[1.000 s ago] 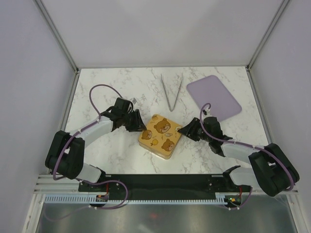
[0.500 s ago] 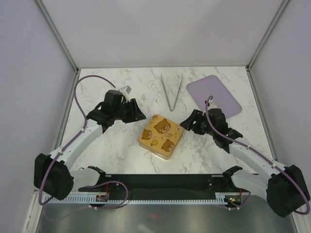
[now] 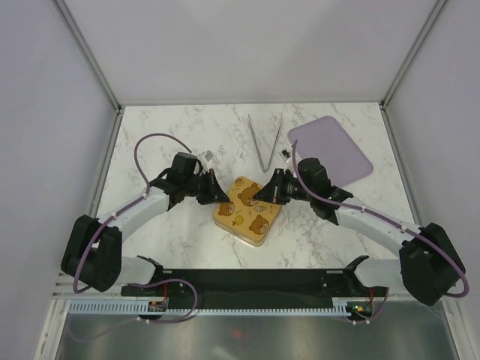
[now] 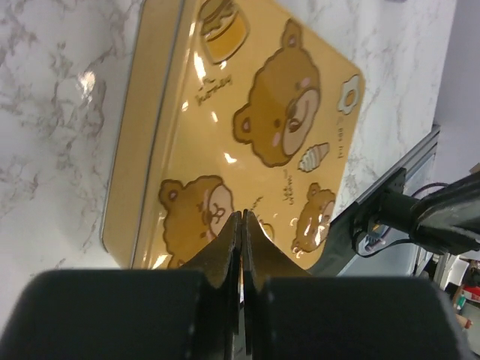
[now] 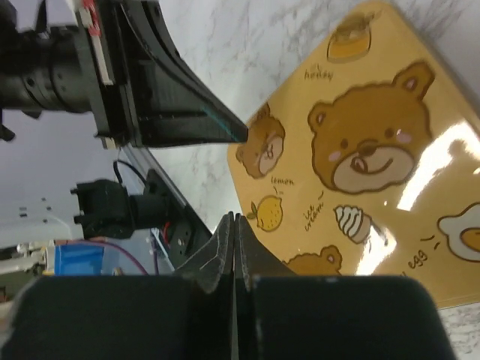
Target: Pack the chocolate
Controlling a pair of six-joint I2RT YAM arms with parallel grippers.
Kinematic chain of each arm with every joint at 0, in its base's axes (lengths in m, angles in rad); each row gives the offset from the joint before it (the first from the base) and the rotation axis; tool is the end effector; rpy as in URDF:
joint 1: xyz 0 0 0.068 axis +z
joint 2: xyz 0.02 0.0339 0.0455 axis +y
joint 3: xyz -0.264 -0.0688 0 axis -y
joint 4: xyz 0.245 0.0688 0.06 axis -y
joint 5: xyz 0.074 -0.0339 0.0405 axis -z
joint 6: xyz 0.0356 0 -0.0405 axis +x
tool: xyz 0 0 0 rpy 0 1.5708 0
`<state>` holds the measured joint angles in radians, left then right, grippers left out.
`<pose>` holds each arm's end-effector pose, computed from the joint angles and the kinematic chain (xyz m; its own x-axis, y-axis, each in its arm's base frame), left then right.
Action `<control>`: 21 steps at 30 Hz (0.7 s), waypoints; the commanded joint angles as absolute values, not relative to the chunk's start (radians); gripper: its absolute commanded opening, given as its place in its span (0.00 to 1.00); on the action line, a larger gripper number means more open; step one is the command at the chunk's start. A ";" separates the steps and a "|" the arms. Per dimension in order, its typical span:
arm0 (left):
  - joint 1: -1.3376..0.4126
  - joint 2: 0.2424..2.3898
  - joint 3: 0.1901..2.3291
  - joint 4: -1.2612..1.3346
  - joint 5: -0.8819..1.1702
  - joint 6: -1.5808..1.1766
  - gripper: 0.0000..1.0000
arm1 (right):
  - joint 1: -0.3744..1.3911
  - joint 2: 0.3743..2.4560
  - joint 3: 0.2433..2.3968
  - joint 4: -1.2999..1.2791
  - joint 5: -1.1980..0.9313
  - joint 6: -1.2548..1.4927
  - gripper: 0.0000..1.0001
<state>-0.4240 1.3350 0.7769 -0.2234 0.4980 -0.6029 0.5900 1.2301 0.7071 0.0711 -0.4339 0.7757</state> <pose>0.2415 -0.1277 0.2172 -0.9090 -0.1363 -0.3939 0.1883 0.7090 -0.6796 0.2157 0.1625 0.2455 -0.8326 0.2071 -0.5137 -0.3307 0.5582 0.7610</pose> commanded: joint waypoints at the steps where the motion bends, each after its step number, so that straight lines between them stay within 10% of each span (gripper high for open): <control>1: -0.428 1.353 0.739 -0.161 0.463 -0.630 0.02 | 0.640 1.308 0.614 0.262 -0.525 0.848 0.00; 9: -0.428 1.417 0.695 -0.163 0.393 -0.635 0.02 | 0.653 1.571 0.514 0.474 -0.598 0.819 0.00; 21: -0.428 1.388 0.713 -0.212 0.337 -0.629 0.02 | 0.670 1.394 0.598 0.268 -0.508 0.756 0.00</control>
<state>-0.4274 1.3895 0.7105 -0.1757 0.4168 -0.6285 0.6659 1.4227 0.5751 0.3065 -0.5465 0.8009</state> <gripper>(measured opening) 0.031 0.007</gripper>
